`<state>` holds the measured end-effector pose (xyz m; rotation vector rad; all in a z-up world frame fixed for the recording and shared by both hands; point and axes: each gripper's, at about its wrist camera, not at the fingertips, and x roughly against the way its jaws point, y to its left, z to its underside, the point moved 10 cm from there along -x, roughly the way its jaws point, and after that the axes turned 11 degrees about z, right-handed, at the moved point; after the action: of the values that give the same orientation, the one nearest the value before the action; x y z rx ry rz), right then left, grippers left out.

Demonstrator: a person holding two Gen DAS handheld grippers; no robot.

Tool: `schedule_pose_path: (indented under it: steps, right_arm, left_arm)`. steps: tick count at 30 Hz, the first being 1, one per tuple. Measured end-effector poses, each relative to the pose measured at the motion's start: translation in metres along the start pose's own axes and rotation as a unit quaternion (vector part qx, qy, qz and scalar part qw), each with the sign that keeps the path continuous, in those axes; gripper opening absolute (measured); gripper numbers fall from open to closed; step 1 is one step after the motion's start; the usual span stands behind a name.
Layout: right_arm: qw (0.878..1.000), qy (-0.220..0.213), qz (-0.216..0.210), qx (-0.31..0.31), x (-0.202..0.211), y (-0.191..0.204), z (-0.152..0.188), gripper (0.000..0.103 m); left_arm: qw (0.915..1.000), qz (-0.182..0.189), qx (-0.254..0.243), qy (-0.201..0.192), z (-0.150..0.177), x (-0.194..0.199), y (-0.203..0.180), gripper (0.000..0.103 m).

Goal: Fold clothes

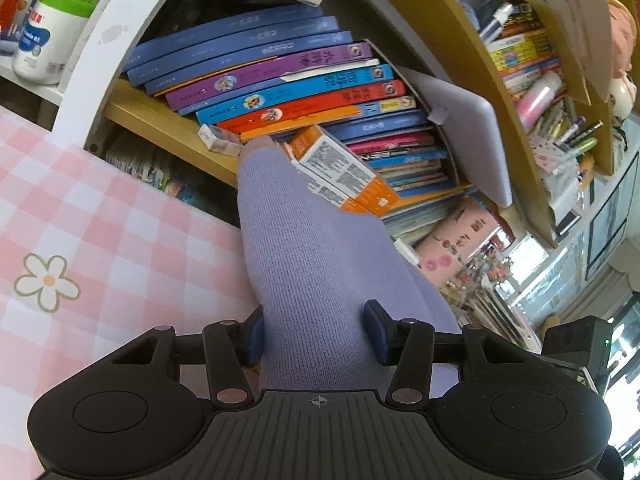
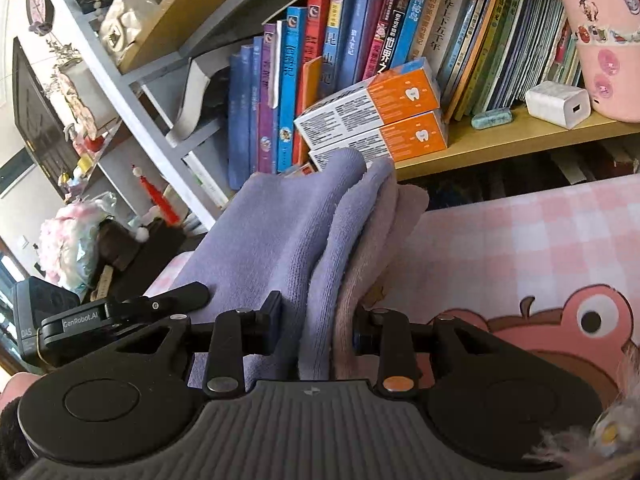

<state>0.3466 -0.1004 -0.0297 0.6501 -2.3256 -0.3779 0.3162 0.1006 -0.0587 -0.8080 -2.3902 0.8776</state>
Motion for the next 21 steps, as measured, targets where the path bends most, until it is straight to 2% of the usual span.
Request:
schedule_pose_path:
  steps: [13,19,21]
  right_arm:
    - [1.000,-0.007,0.004,-0.029,-0.026,-0.022,-0.005,0.030]
    - [0.999,-0.009,0.012,-0.039,-0.036,-0.025,-0.009,0.032]
    - [0.999,-0.025,0.019,-0.042,-0.026,-0.026,-0.008,0.038]
  left_arm:
    - [0.9993,-0.009,0.034,0.007,-0.006,-0.023,0.022,0.049]
    - [0.9990,-0.026,0.033,-0.016,-0.010,-0.018,0.022,0.049]
    - [0.9987,-0.033,0.031,-0.025,-0.012,-0.015,0.022,0.052]
